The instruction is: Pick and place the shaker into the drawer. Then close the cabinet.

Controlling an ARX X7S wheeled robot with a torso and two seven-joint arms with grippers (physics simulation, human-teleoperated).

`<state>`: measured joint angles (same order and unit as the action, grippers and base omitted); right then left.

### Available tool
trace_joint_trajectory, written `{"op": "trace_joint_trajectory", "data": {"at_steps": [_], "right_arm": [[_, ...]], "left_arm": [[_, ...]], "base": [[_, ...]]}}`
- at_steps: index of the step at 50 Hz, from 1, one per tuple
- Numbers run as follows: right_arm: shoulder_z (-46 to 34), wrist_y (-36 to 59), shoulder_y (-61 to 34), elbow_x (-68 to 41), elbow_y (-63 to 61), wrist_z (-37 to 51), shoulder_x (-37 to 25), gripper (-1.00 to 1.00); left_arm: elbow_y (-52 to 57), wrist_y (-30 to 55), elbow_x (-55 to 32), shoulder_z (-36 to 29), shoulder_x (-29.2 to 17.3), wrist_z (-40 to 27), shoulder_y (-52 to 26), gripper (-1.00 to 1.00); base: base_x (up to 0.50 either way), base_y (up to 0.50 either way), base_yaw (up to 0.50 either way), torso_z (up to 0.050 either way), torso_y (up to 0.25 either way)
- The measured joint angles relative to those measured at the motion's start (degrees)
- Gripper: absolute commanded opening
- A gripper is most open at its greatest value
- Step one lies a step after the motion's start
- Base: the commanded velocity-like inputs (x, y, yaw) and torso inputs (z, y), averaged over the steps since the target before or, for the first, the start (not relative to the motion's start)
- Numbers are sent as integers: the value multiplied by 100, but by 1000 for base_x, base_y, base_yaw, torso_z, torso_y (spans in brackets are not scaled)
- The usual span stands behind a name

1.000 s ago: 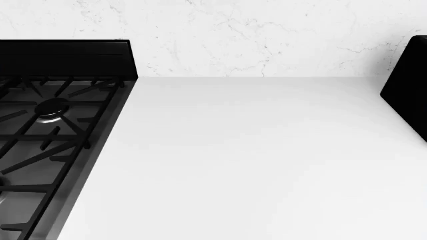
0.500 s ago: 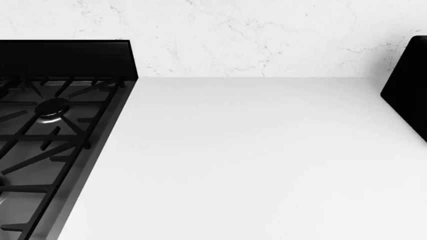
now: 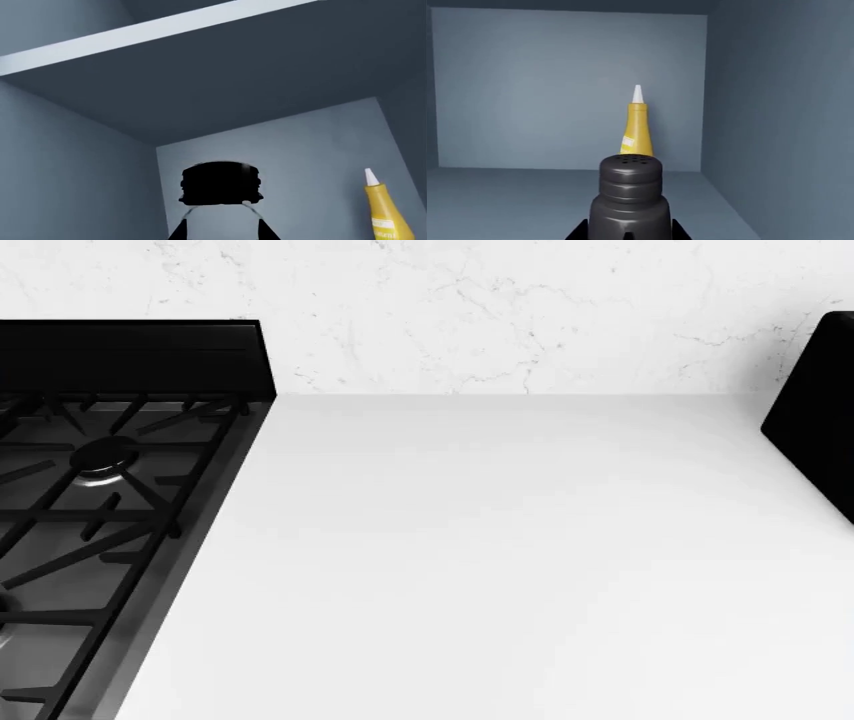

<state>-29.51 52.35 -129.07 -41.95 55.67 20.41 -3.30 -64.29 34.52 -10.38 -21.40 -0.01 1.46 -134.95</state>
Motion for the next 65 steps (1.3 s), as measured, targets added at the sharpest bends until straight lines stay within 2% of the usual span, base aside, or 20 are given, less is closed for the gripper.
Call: {"op": "trace_joint_trajectory", "data": {"at_steps": [8, 23, 34, 65], "right_arm": [[60, -71, 87, -107, -235, 94, -59, -100], [106, -947, 183, 40, -998, 203, -251, -100], [103, -1254, 200, 116, -1334, 287, -309, -100], [73, -1242, 222, 86, -1570, 410, -360, -100]], "left_arm": [[-9, 14, 1, 3, 0, 23, 0, -100], [18, -310, -25, -11, 0, 163, 0, -100], [9, -433, -1, 8, 0, 231, -1, -100], [-71, -485, -96, -97, 0, 274, 1, -100]], "base": [[0, 0, 0, 0, 0], [0, 0, 0, 0, 0], [-16, 0, 0, 0, 0], [-433, 0, 0, 0, 0]]}}
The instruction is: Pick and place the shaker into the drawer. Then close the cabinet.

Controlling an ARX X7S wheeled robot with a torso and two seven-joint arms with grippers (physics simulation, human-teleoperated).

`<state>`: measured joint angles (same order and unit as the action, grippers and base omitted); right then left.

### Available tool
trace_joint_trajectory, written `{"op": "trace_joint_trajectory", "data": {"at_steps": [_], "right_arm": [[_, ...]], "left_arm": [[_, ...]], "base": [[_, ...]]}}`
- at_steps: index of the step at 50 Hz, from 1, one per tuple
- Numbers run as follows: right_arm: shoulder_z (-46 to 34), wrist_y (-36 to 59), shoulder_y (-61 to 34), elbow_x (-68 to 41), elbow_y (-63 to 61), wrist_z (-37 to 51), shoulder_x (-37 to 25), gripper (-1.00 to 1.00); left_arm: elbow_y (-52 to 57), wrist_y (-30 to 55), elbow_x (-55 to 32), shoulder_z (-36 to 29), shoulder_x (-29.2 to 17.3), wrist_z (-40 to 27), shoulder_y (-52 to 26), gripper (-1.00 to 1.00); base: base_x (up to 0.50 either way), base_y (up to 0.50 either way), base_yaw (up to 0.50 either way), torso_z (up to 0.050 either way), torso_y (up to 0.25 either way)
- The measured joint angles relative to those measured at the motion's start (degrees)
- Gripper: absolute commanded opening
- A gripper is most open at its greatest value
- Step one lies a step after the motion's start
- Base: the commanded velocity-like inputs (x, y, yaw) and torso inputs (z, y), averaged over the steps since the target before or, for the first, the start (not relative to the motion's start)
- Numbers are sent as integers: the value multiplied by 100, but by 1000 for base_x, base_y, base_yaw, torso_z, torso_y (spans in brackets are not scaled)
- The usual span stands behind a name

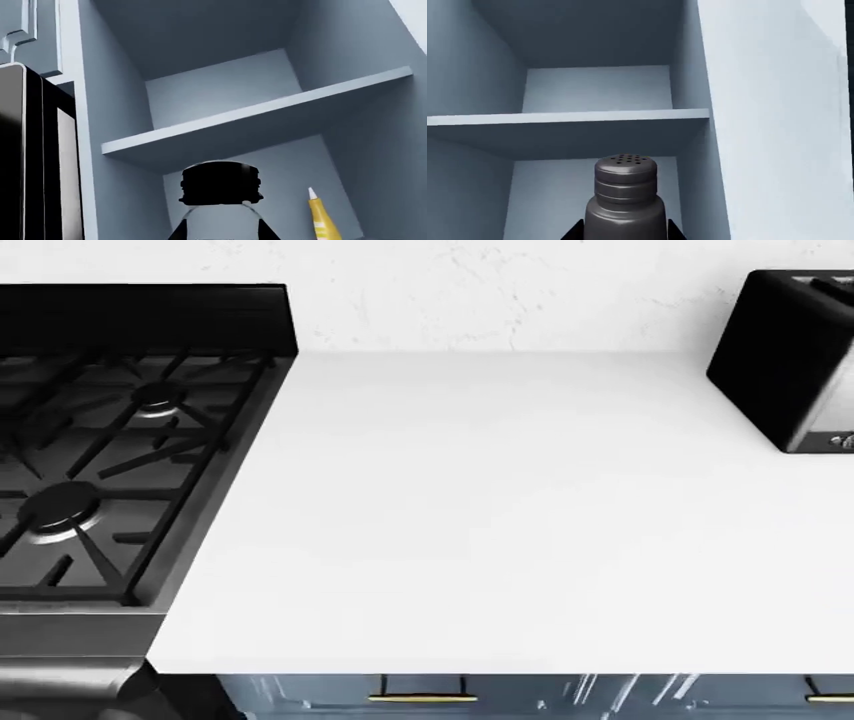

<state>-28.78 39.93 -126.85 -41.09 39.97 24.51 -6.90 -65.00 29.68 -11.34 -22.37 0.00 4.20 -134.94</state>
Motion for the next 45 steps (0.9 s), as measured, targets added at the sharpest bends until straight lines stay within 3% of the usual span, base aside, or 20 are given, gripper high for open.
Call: {"op": "trace_joint_trajectory", "data": {"at_steps": [12, 45], "right_arm": [[15, 90, 14, -48, -134, 64, -40, -100], [23, 199, 9, -124, -251, 137, -79, -100]], "left_arm": [[28, 32, 55, 59, 0, 7, -2, -100], [86, 96, 94, 108, 0, 3, -1, -100]], "base": [[-326, 81, 0, 0, 0], [-492, 250, 0, 0, 0]]}}
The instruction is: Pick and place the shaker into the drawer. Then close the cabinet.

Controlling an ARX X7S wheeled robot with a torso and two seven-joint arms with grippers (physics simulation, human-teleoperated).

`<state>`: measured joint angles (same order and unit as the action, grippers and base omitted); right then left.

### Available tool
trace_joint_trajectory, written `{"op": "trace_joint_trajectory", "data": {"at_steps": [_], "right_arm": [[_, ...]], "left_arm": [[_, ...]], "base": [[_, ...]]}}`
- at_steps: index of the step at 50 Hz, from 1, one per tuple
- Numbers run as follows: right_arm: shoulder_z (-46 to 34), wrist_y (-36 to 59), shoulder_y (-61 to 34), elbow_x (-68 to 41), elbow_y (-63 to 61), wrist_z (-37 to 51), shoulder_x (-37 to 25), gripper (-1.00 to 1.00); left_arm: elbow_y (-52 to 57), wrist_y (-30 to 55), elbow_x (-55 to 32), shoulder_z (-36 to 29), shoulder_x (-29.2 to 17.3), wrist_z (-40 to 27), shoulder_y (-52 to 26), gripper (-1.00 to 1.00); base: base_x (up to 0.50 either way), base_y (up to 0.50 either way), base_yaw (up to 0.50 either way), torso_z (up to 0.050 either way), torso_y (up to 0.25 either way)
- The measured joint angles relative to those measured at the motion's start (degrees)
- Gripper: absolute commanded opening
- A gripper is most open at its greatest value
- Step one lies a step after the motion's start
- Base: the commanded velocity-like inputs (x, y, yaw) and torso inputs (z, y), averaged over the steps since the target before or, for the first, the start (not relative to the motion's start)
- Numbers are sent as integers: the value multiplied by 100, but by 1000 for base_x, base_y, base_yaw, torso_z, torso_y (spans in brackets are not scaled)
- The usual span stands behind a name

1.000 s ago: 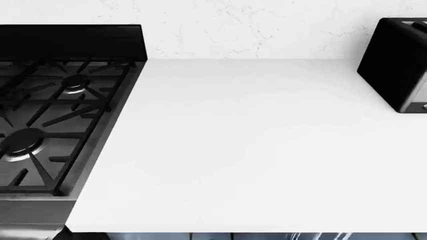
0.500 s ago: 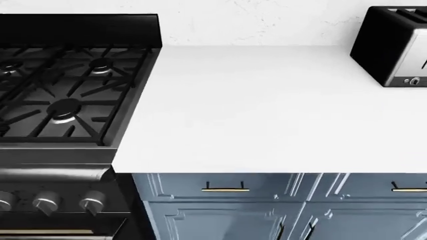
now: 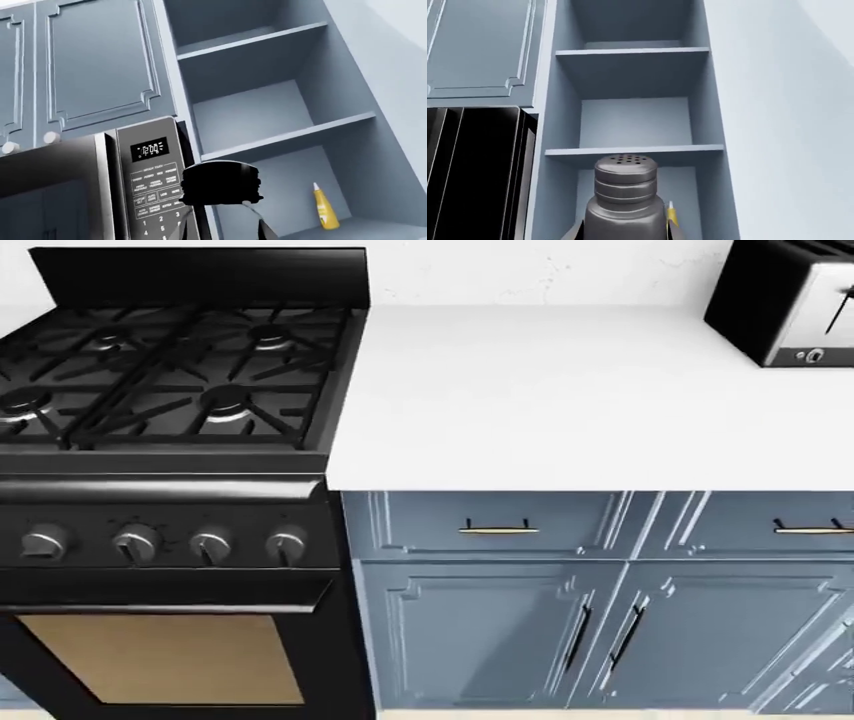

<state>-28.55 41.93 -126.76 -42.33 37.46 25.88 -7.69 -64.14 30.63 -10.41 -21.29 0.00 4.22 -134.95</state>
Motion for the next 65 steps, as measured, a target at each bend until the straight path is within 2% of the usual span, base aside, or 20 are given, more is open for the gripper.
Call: {"op": "trace_joint_trajectory", "data": {"at_steps": [10, 19, 27, 44, 57, 65], "right_arm": [[-15, 59, -10, -14, -43, 27, -23, -100], [11, 257, 30, -105, -302, 132, -119, -100], [178, 778, 257, -437, -1033, 444, -374, -100], [843, 2063, 1100, -1617, -3103, 1482, -956, -100], [1541, 2619, 2073, -2674, -4417, 2280, -1288, -100], [2001, 2869, 2601, -3526, -5146, 2920, -1453, -100]], "left_arm": [[19, 9, -34, -1, -1, -5, 0, -100], [75, 99, -151, 6, -6, -80, -2, -100], [243, 491, -303, 115, -17, -186, 22, -100], [4036, 3235, -1116, 658, -552, -995, 1484, -100], [6618, 4857, -1772, 1364, -766, -1614, 2800, -100], [7740, 5446, -3167, 1870, -1006, -2751, 3625, -100]], "base": [[-492, 251, 0, 0, 0], [0, 0, 0, 0, 0], [0, 0, 0, 0, 0], [0, 0, 0, 0, 0], [0, 0, 0, 0, 0], [0, 0, 0, 0, 0]]}}
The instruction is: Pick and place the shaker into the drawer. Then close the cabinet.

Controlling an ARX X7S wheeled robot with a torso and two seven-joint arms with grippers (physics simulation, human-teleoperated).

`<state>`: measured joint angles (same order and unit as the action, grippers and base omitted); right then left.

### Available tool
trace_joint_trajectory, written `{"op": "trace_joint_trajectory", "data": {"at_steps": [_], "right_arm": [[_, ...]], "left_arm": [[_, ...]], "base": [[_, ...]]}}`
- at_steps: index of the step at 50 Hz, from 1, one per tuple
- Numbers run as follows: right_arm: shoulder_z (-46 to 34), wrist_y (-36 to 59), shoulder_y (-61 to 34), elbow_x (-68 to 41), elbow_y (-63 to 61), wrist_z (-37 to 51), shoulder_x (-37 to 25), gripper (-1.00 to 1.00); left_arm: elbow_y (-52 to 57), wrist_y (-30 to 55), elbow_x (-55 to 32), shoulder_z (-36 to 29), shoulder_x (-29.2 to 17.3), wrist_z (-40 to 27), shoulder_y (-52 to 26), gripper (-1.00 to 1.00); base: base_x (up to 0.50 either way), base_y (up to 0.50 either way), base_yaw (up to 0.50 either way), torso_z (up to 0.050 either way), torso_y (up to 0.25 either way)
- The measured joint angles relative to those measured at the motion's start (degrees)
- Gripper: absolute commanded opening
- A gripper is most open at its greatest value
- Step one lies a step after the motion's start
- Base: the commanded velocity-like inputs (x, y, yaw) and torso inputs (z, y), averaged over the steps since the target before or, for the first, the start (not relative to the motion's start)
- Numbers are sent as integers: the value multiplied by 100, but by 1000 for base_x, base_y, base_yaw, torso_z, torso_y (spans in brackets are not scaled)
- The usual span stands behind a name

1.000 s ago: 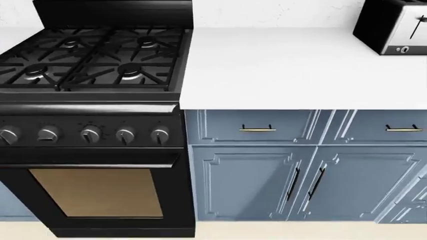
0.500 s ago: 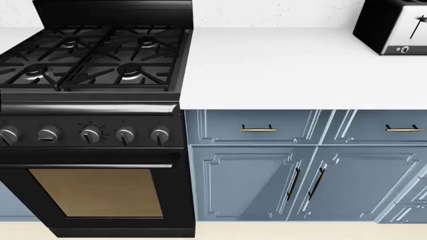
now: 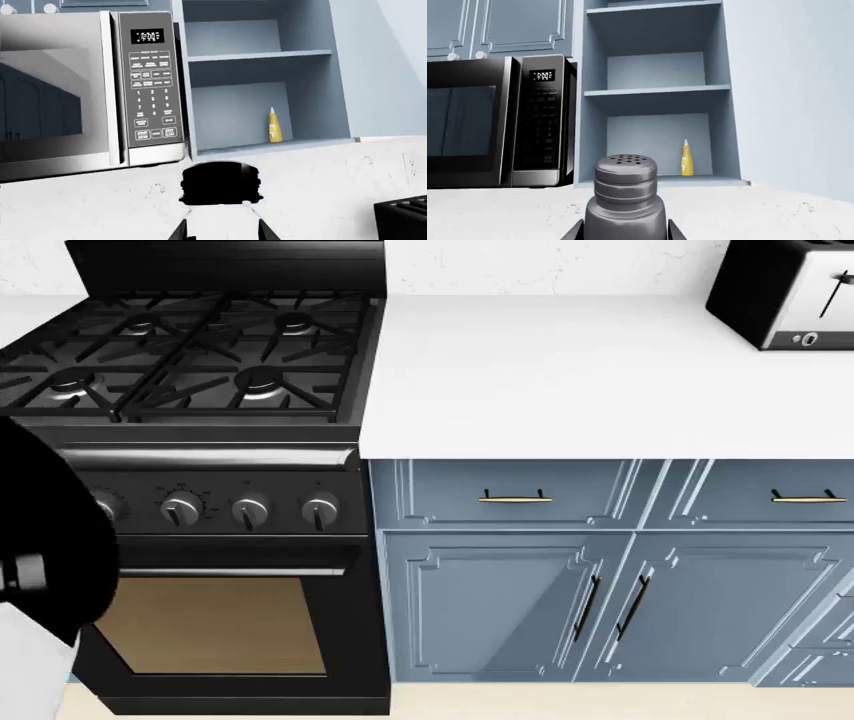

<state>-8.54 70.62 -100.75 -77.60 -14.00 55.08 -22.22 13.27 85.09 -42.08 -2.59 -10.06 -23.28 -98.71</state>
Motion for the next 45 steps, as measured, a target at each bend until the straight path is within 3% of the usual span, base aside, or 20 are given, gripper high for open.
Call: {"op": "trace_joint_trajectory", "data": {"at_steps": [8, 18, 30, 45], "right_arm": [[392, 90, 658, -717, -700, 513, -181, -100], [822, -12, 1702, -1055, -1551, 664, -407, -100], [1218, -337, 3032, -681, -2423, 134, -517, -100], [1440, -899, 4725, 369, -3087, -875, -614, -100]], "left_arm": [[782, 174, -1500, 362, -285, -1201, 878, -100], [1594, -132, -2194, 489, -609, -1679, 2104, -100], [2291, -1074, -1780, 197, -996, -1387, 3584, -100], [2703, -2043, -815, -287, -1465, -1115, 4798, -100]], "base": [[0, 0, 0, 0, 0], [0, 0, 0, 0, 0], [0, 0, 0, 1, 0], [0, 0, 0, 0, 0]]}}
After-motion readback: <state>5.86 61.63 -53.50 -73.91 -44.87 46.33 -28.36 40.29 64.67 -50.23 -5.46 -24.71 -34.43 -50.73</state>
